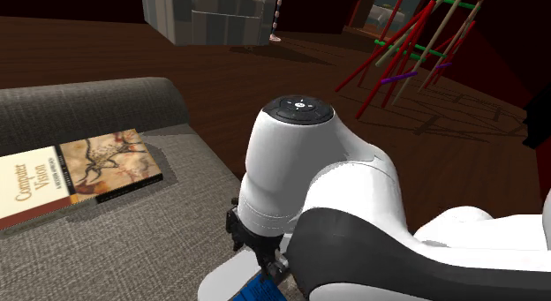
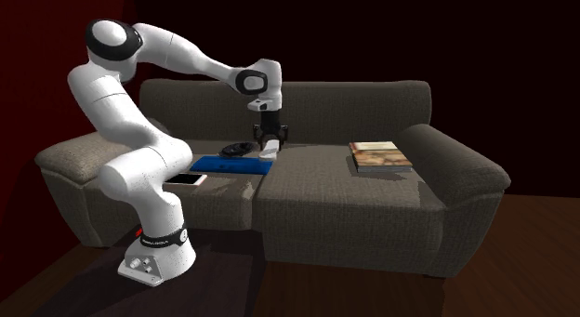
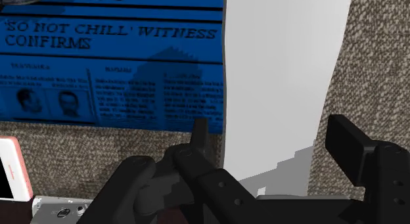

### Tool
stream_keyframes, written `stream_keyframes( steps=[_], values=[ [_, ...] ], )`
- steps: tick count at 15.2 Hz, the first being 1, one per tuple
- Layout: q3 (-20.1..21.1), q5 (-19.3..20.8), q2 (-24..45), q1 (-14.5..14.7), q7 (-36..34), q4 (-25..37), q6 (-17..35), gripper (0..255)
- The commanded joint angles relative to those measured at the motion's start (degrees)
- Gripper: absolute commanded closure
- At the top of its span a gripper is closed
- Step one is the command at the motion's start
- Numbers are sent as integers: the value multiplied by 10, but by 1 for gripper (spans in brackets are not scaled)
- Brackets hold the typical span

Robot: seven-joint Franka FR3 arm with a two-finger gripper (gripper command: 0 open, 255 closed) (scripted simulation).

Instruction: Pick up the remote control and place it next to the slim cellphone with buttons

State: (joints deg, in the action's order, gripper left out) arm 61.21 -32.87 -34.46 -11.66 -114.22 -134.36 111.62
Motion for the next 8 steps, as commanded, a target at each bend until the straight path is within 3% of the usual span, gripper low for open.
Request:
stream_keyframes(
  steps=[1,8],
  values=[
    [-10,-22,-30,38,-14,-17,-12,255],
    [-17,-77,-110,146,-84,-43,-56,255]
  ],
)
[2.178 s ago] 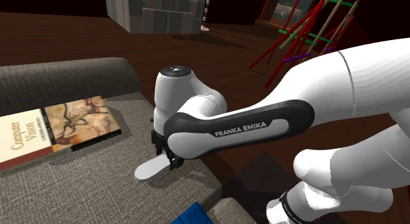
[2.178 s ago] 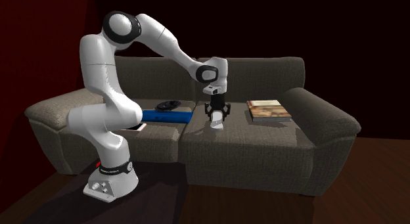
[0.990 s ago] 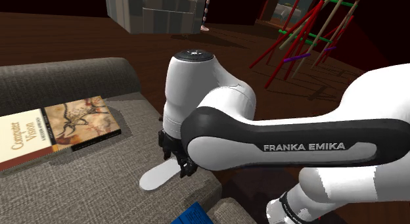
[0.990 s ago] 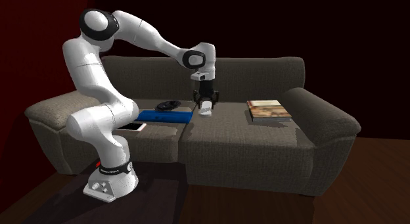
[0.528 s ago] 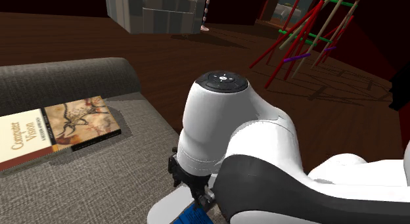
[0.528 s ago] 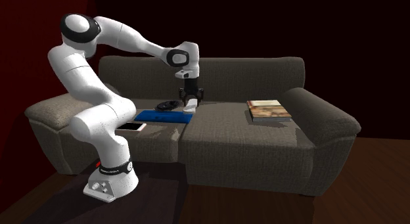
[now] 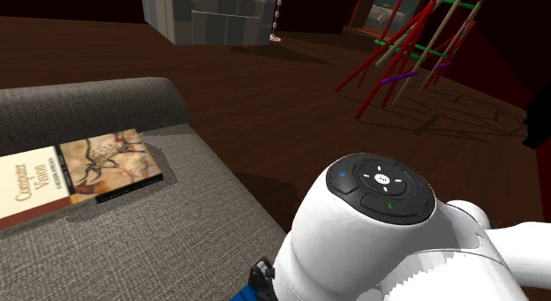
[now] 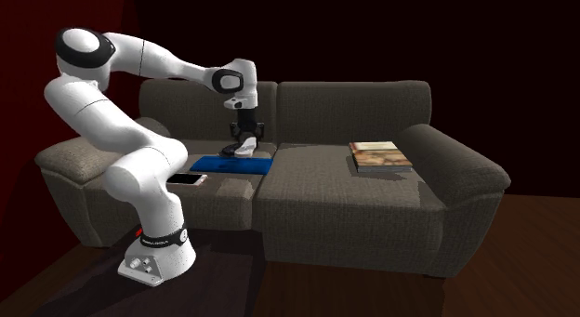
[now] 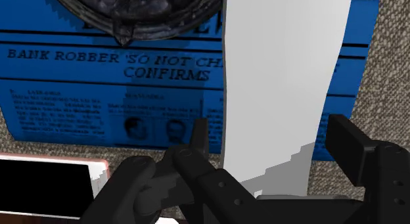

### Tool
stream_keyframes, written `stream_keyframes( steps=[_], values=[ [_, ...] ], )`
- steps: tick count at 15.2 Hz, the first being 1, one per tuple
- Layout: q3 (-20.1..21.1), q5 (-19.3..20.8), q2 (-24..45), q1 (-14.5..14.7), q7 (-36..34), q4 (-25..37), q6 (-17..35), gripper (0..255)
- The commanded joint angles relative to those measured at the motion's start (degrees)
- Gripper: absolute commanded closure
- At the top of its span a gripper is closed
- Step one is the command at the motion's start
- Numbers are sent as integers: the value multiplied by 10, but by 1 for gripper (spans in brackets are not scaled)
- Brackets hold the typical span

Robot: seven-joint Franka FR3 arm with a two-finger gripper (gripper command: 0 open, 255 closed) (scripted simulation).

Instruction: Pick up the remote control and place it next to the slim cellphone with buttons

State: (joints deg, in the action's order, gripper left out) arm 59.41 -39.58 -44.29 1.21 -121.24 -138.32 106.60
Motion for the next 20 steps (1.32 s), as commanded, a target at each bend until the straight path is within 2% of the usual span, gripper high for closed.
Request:
stream_keyframes(
  steps=[1,6,11,16,20],
  values=[
    [3,-17,-21,30,-26,-5,-12,255],
    [17,-49,-61,90,-89,0,-40,255],
    [40,-79,-87,136,-158,21,-63,255],
    [72,-105,-103,165,-229,57,-82,255],
    [102,-124,-111,177,-286,97,-95,255]
  ],
)
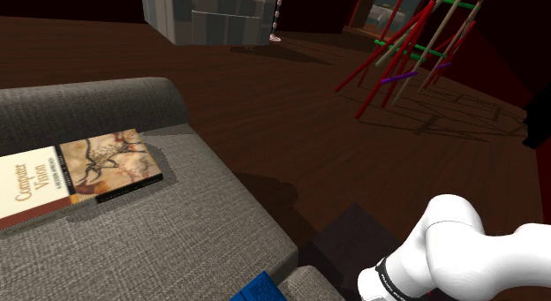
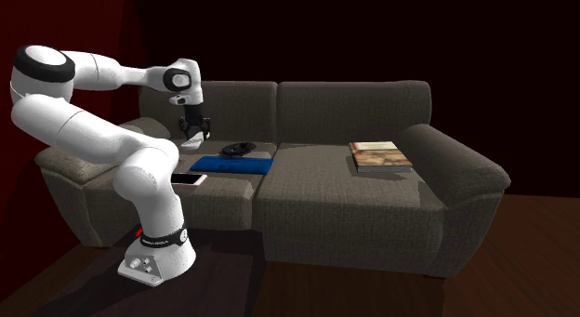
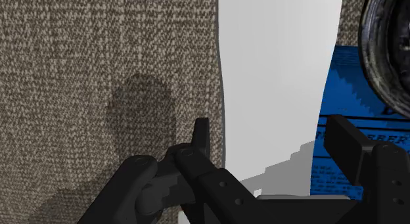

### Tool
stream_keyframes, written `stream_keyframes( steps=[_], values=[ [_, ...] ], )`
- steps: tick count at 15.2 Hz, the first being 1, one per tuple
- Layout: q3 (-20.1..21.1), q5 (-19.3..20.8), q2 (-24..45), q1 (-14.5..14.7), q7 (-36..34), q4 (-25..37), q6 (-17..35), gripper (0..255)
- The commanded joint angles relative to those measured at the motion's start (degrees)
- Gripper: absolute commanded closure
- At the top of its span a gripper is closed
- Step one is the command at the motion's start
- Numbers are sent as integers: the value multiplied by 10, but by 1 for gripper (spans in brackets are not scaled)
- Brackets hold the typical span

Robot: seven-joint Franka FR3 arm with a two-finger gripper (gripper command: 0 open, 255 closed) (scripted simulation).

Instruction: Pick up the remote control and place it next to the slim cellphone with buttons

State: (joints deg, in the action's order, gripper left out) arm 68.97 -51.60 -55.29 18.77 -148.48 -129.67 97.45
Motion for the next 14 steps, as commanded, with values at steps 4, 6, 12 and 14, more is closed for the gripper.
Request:
stream_keyframes(
  steps=[4,6,12,14],
  values=[
    [39,-20,-5,2,-67,58,-14,255],
    [49,-28,-8,1,-64,49,-3,255],
    [84,-54,-14,-4,-54,25,29,255],
    [96,-63,-16,-7,-51,19,39,255]
  ],
)
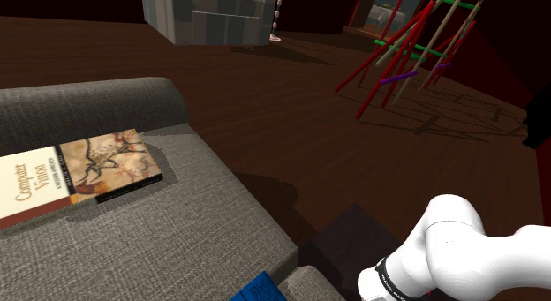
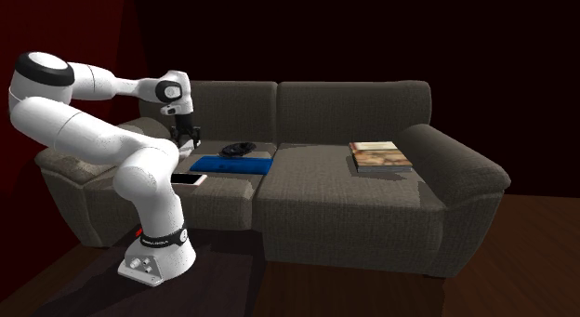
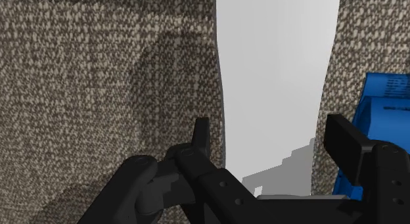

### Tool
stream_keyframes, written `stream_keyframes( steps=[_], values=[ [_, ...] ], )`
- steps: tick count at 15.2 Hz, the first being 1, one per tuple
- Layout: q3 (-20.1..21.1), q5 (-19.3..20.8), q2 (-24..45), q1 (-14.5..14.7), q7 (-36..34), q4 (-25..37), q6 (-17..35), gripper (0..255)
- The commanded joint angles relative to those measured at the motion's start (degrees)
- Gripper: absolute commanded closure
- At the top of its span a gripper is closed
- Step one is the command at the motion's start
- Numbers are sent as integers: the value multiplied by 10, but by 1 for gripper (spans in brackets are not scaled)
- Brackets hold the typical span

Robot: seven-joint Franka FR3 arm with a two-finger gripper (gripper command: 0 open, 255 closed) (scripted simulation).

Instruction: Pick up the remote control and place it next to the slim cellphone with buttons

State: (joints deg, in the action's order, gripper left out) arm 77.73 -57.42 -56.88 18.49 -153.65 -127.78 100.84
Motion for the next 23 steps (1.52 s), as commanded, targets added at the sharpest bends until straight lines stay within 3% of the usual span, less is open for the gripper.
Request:
stream_keyframes(
  steps=[1,5,13,14,19,23],
  values=[
    [14,-10,-2,-5,2,-4,11,255],
    [40,-29,-5,-12,9,-15,32,255],
    [40,-29,-5,-12,9,-15,31,255],
    [40,-29,-5,-12,9,-15,31,0],
    [40,-29,-5,-12,9,-15,31,0],
    [-19,16,5,1,-6,15,-18,0]
  ],
)
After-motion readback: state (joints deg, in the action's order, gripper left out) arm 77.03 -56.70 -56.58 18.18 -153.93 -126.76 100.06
